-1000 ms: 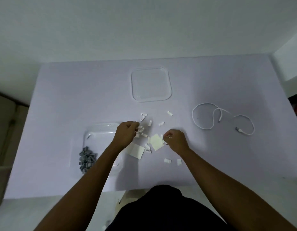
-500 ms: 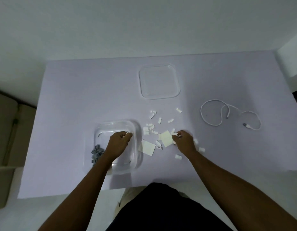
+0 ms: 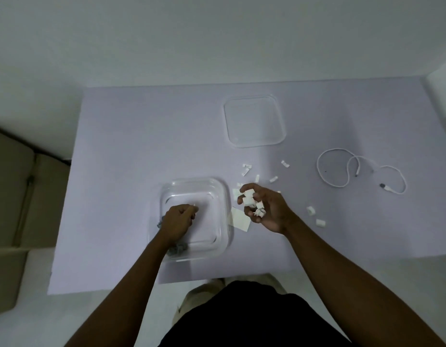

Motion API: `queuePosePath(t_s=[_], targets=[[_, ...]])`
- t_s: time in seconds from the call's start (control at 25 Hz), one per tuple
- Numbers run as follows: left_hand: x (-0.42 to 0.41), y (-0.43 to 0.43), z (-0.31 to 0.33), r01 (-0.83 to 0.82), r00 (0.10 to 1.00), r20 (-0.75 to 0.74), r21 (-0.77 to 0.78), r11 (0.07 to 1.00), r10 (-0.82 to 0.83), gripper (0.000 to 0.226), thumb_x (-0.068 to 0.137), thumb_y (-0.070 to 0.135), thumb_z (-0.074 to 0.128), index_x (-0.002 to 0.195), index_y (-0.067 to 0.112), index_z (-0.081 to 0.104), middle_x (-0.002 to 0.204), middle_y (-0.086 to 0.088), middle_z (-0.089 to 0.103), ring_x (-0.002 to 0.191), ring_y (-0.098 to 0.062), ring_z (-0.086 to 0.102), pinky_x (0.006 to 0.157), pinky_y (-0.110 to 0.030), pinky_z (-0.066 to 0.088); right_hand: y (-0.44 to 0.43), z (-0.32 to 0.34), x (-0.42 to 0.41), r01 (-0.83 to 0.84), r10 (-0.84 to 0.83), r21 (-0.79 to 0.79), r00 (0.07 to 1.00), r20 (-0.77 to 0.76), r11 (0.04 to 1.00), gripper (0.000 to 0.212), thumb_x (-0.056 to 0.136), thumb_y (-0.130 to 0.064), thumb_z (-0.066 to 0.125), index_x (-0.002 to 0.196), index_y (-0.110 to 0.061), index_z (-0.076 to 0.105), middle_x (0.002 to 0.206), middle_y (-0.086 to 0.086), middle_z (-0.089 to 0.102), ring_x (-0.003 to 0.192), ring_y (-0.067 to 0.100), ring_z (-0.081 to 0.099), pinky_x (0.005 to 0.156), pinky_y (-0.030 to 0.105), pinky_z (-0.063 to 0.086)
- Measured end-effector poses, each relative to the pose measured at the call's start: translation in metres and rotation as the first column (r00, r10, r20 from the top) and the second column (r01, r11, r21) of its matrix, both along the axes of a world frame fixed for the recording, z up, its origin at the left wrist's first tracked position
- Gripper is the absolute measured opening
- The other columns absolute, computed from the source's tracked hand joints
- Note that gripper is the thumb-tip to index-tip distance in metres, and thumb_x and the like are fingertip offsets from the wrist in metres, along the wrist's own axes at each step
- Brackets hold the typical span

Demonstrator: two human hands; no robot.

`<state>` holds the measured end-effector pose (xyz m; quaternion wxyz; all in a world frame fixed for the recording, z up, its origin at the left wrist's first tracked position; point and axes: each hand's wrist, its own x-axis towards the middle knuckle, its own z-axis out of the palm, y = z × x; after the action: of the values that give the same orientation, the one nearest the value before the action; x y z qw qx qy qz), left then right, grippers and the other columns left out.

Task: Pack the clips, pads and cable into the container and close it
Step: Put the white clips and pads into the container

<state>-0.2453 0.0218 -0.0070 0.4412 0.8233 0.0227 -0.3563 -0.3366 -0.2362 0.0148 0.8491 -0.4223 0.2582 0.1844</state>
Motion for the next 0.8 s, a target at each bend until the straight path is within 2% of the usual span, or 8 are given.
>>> queuePosePath(t_s=[0.12, 0.32, 0.36, 0.44, 0.52, 0.6, 0.68, 0.8], targets=[[0.001, 0.024, 0.006, -0.084, 0.996, 0.012, -0.029, 0.996, 0.085, 0.036, 0.095, 0.027, 0.056, 0.062, 0.013, 0.060, 0.053, 0.005, 0.055, 0.050, -0.013, 0.047, 0.051, -0.025, 0.040, 0.033, 0.009, 0.024, -0.153, 0.153, -0.180, 0.988, -0.017, 0.972, 0.018, 0.090, -0.026, 0.053, 0.091, -0.010, 0.062, 0.090, 0.014, 0.062, 0.056, 0.020, 0.048, 0.048, 0.026, 0.021], [-0.005, 0.058, 0.009, -0.189, 0.971, 0.141, -0.040, 0.981, 0.193, 0.042, 0.094, 0.022, 0.056, 0.053, 0.017, 0.045, 0.049, 0.004, 0.046, 0.050, -0.015, 0.041, 0.053, -0.028, 0.036, 0.090, 0.012, 0.050, -0.461, 0.484, -0.475, 0.871, -0.082, 0.749, 0.021, 0.092, -0.027, 0.063, 0.089, -0.007, 0.069, 0.085, 0.013, 0.068, 0.053, 0.021, 0.049, 0.043, 0.023, 0.030], [-0.005, 0.063, 0.009, -0.234, 0.956, 0.169, -0.049, 0.971, 0.239, 0.042, 0.094, 0.021, 0.056, 0.054, 0.017, 0.043, 0.051, 0.002, 0.045, 0.052, -0.016, 0.041, 0.055, -0.030, 0.036, 0.100, 0.008, 0.054, -0.531, 0.571, -0.538, 0.814, -0.110, 0.654, 0.022, 0.091, -0.029, 0.064, 0.091, -0.007, 0.070, 0.086, 0.013, 0.070, 0.053, 0.020, 0.051, 0.043, 0.023, 0.033], [-0.006, 0.073, 0.010, -0.319, 0.927, 0.184, -0.078, 0.945, 0.328, 0.044, 0.094, 0.021, 0.055, 0.052, 0.020, 0.043, 0.052, 0.000, 0.045, 0.053, -0.017, 0.042, 0.055, -0.031, 0.036, 0.118, -0.008, 0.059, -0.647, 0.764, -0.673, 0.617, -0.186, 0.358, 0.023, 0.091, -0.034, 0.065, 0.095, -0.013, 0.072, 0.090, 0.008, 0.072, 0.061, 0.019, 0.060, 0.050, 0.026, 0.047], [-0.007, 0.077, 0.011, -0.356, 0.914, 0.169, -0.109, 0.928, 0.370, 0.045, 0.094, 0.021, 0.056, 0.051, 0.021, 0.044, 0.051, 0.001, 0.045, 0.051, -0.015, 0.043, 0.052, -0.029, 0.035, 0.131, -0.025, 0.062, -0.662, 0.875, -0.749, 0.362, -0.322, -0.002, 0.028, 0.092, -0.040, 0.063, 0.105, -0.017, 0.070, 0.109, 0.003, 0.068, 0.090, 0.021, 0.064, 0.076, 0.034, 0.053], [-0.009, 0.081, 0.011, -0.354, 0.914, 0.170, -0.111, 0.928, 0.369, 0.042, 0.095, 0.021, 0.056, 0.055, 0.015, 0.045, 0.054, -0.001, 0.046, 0.050, -0.013, 0.043, 0.052, -0.029, 0.034, 0.138, -0.040, 0.061, -0.633, 0.871, -0.728, 0.167, -0.462, -0.264, 0.033, 0.094, -0.040, 0.060, 0.117, -0.018, 0.066, 0.129, 0.005, 0.060, 0.112, 0.025, 0.057, 0.093, 0.037, 0.047], [-0.010, 0.085, 0.009, -0.345, 0.916, 0.181, -0.097, 0.934, 0.357, 0.040, 0.095, 0.022, 0.056, 0.061, 0.002, 0.047, 0.057, -0.005, 0.046, 0.051, -0.010, 0.043, 0.053, -0.028, 0.035, 0.142, -0.047, 0.061, -0.614, 0.845, -0.691, 0.071, -0.529, -0.382, 0.030, 0.095, -0.033, 0.059, 0.118, -0.015, 0.066, 0.130, 0.007, 0.060, 0.115, 0.027, 0.057, 0.095, 0.039, 0.048], [-0.010, 0.087, 0.006, -0.327, 0.916, 0.214, -0.092, 0.941, 0.339, 0.040, 0.096, 0.022, 0.056, 0.067, -0.005, 0.049, 0.058, -0.008, 0.045, 0.054, -0.012, 0.041, 0.055, -0.028, 0.033, 0.139, -0.049, 0.060, -0.567, 0.831, -0.684, -0.001, -0.556, -0.459, 0.025, 0.094, -0.025, 0.061, 0.115, -0.014, 0.068, 0.125, 0.007, 0.063, 0.111, 0.027, 0.059, 0.093, 0.039, 0.049]])
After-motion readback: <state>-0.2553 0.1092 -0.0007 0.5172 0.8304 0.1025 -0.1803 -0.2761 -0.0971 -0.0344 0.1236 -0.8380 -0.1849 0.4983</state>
